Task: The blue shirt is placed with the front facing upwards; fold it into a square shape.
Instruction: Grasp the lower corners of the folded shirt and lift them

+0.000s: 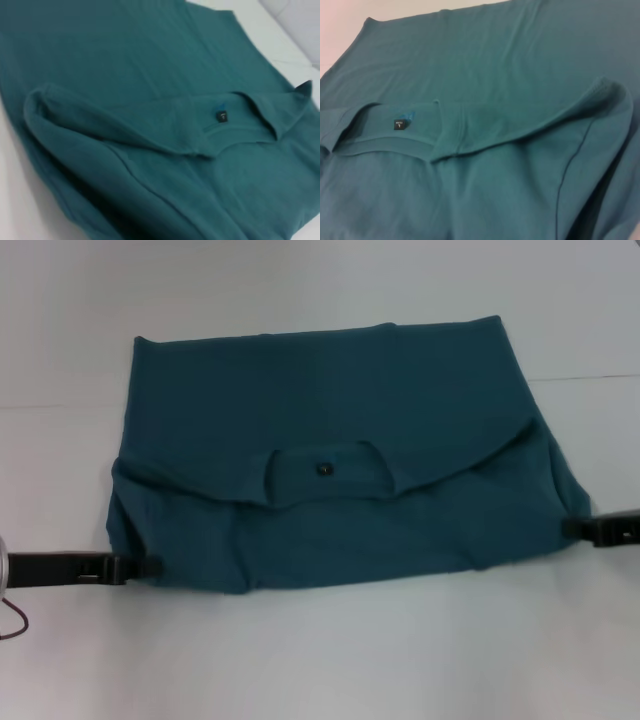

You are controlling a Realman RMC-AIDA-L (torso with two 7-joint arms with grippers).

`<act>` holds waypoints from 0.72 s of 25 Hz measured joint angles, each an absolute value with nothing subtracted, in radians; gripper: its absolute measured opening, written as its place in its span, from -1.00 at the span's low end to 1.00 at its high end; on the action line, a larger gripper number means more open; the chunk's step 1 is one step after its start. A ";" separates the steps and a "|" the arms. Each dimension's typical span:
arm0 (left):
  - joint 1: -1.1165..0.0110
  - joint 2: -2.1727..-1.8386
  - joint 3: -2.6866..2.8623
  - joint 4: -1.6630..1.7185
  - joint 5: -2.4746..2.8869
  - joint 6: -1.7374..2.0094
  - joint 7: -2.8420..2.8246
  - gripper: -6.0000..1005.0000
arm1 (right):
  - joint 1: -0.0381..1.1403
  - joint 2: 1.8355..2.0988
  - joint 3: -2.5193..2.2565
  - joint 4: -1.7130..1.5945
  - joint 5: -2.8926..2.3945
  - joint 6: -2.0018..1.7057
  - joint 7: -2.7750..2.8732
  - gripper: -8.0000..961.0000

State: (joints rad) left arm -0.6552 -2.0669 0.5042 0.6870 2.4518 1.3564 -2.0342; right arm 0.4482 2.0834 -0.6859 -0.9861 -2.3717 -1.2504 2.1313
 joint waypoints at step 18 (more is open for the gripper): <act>-0.559 -2.078 0.383 0.684 2.407 1.550 -1.854 -0.92 | 0.291 2.091 -0.514 -0.978 -2.234 -1.509 1.872 -0.93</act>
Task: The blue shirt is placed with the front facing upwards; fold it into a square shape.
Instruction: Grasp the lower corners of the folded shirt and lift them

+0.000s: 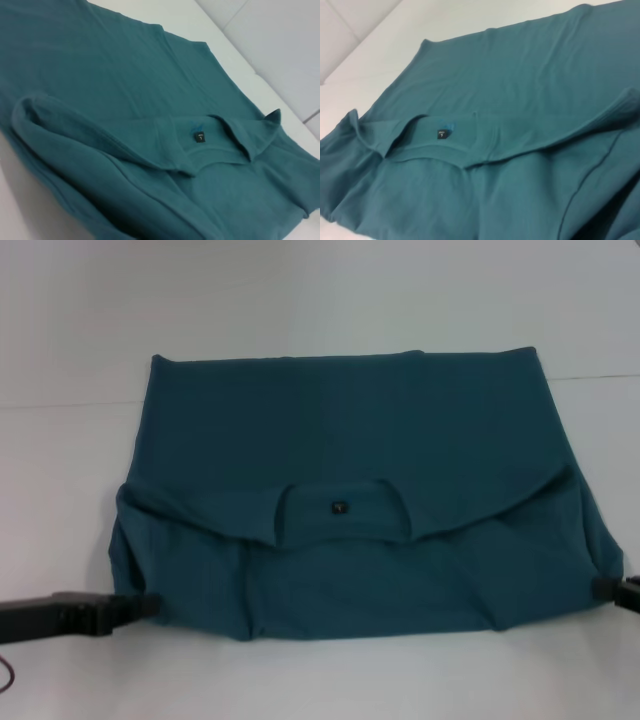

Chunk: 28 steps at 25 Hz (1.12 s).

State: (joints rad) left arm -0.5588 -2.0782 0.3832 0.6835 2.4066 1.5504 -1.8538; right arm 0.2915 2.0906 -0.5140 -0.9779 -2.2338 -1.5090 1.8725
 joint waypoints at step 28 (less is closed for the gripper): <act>-0.323 -2.122 0.214 0.705 2.419 1.777 -1.526 -0.92 | 0.151 2.089 -0.305 -0.758 -2.241 -1.705 1.446 -0.93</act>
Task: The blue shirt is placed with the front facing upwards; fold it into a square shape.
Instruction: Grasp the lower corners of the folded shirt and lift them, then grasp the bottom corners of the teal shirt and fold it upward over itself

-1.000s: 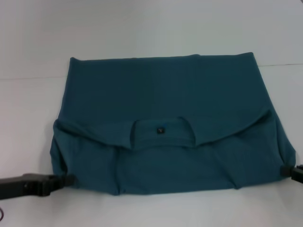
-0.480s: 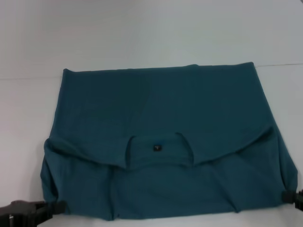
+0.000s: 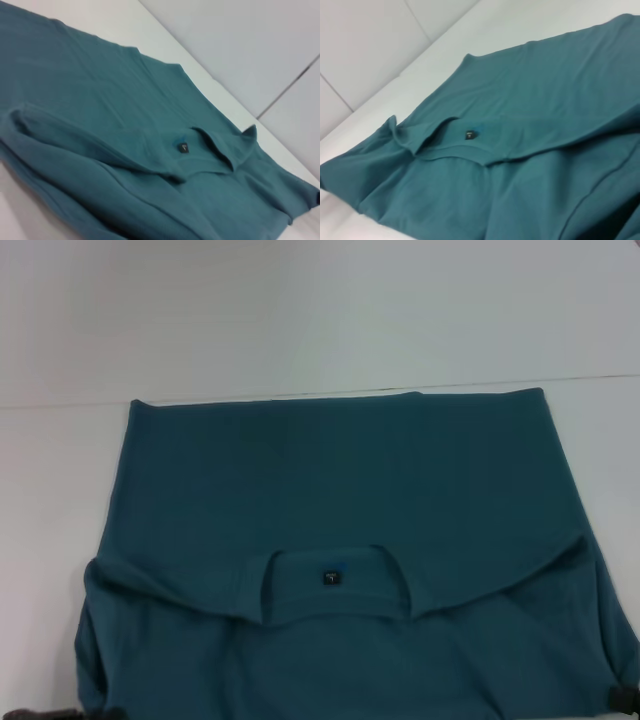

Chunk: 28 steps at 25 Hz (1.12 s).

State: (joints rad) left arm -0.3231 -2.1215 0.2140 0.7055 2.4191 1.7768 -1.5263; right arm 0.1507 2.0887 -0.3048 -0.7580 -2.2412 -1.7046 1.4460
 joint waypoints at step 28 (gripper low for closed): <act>-0.257 -2.132 0.190 0.732 2.471 1.904 -1.426 -0.92 | 0.134 2.089 -0.289 -0.704 -2.262 -1.712 1.394 -0.93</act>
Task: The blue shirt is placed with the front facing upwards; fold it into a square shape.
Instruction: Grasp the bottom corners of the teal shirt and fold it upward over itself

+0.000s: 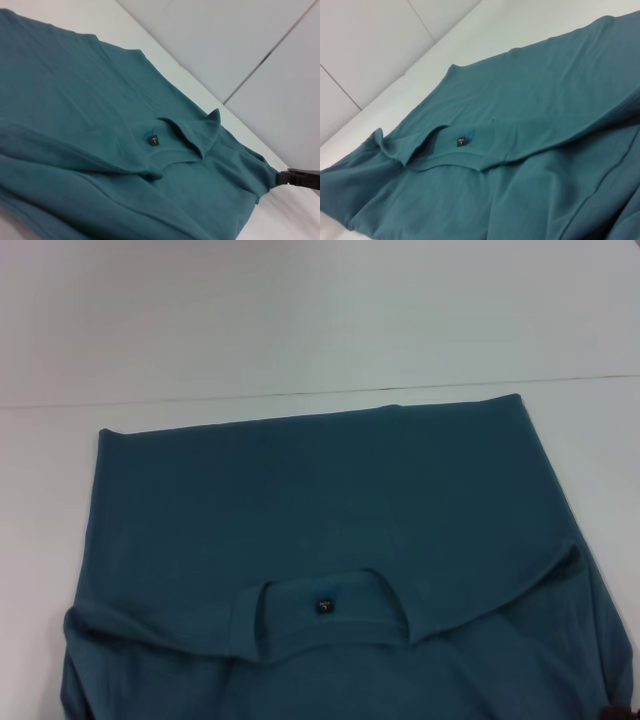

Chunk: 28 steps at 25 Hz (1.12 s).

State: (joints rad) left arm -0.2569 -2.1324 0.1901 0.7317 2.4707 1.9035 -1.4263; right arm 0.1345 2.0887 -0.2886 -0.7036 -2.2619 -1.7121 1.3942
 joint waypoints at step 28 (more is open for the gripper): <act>-0.264 -2.109 0.025 0.733 2.460 2.031 -1.334 -0.92 | 0.135 2.086 -0.135 -0.712 -2.249 -1.881 1.334 -0.93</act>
State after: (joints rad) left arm -0.2640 -2.1095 0.0247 0.7328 2.4604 2.0313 -1.3335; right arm 0.1348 2.0858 -0.1345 -0.7118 -2.2491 -1.8806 1.3340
